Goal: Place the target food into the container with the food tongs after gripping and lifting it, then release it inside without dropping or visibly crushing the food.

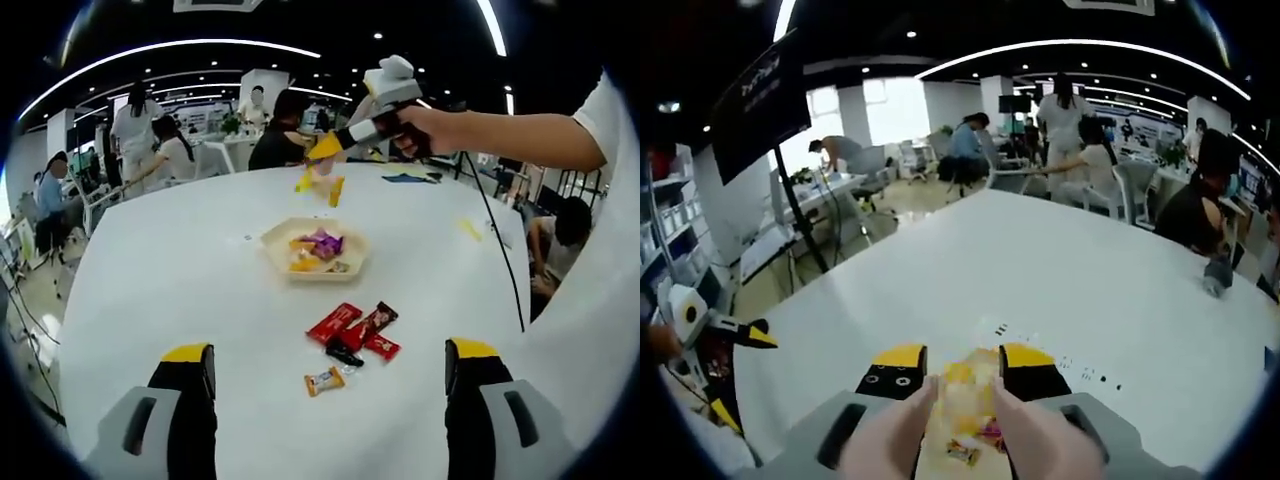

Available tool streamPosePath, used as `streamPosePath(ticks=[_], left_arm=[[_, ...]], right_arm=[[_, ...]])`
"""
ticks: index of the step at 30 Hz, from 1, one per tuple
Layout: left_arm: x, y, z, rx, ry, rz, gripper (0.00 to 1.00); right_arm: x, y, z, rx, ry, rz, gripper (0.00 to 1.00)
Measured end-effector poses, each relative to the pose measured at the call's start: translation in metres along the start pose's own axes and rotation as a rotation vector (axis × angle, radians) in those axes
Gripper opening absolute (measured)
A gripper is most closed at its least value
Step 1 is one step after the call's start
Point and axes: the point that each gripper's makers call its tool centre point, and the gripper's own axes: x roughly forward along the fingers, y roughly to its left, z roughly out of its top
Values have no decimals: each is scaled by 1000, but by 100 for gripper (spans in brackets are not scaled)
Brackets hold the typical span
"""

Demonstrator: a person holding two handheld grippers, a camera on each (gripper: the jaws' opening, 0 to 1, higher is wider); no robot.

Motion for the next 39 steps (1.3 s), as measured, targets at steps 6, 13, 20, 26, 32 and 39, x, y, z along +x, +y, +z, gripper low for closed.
streamPosePath(ticks=[6, 13, 20, 26, 32, 39], left_arm=[[-5, -3, 1, 7, -7, 4, 97], [-12, -5, 1, 14, -14, 13, 97], [-18, -14, 1, 18, -22, 13, 97], [-21, -24, -2, 17, -21, 11, 98], [-18, -36, 2, 35, -11, -3, 98], [-11, -53, 18, 35, -15, 35, 98]], right_arm=[[-5, 3, 3, -18, -12, -6, 29], [-17, 7, 8, -14, -34, -13, 29], [-29, 10, 6, -9, -43, -23, 29], [-48, 11, 0, -20, -50, -32, 29], [-86, -3, -7, -4, -91, -75, 29], [-120, -3, -29, -25, -109, -80, 29]])
